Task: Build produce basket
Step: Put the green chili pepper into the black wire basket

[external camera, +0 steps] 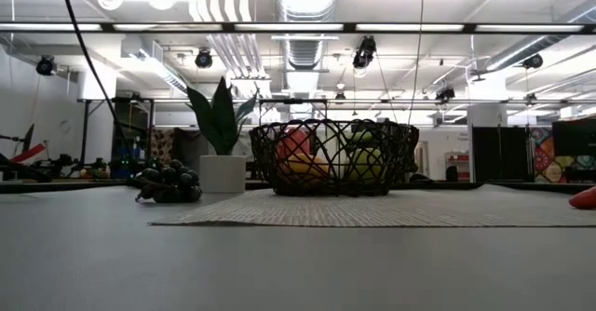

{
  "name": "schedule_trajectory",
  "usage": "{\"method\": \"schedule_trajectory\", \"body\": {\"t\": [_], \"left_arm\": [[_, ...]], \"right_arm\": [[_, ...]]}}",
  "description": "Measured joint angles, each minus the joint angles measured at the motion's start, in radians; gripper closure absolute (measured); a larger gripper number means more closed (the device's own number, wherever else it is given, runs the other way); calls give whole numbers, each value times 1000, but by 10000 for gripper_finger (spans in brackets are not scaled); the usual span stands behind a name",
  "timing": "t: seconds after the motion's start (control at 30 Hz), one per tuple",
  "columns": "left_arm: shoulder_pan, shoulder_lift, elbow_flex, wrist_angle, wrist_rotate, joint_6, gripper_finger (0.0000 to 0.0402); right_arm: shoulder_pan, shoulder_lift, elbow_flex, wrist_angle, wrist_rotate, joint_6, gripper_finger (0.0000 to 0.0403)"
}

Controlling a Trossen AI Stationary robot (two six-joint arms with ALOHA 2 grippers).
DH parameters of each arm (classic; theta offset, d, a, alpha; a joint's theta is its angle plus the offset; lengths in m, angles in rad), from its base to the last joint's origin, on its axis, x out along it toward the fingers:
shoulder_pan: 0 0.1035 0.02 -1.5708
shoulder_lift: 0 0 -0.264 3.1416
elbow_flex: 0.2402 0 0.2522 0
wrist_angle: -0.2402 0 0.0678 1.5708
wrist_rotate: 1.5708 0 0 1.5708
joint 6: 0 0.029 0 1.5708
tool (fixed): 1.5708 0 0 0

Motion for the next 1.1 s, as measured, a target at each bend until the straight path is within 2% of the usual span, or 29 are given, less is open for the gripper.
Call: {"method": "schedule_trajectory", "body": {"t": [0.23,0.4,0.63,1.1], "left_arm": [[0,-73,-38,-12,-3,50,66],[0,-94,-103,-2,-5,13,65],[0,-96,-138,10,-16,-23,65],[0,-101,-159,10,-17,-29,66]], "right_arm": [[-94,0,-150,329,4,27,336],[-167,-1,-221,452,8,80,336],[-260,-1,-231,452,8,138,336],[-331,-21,-231,450,6,134,333]]}}
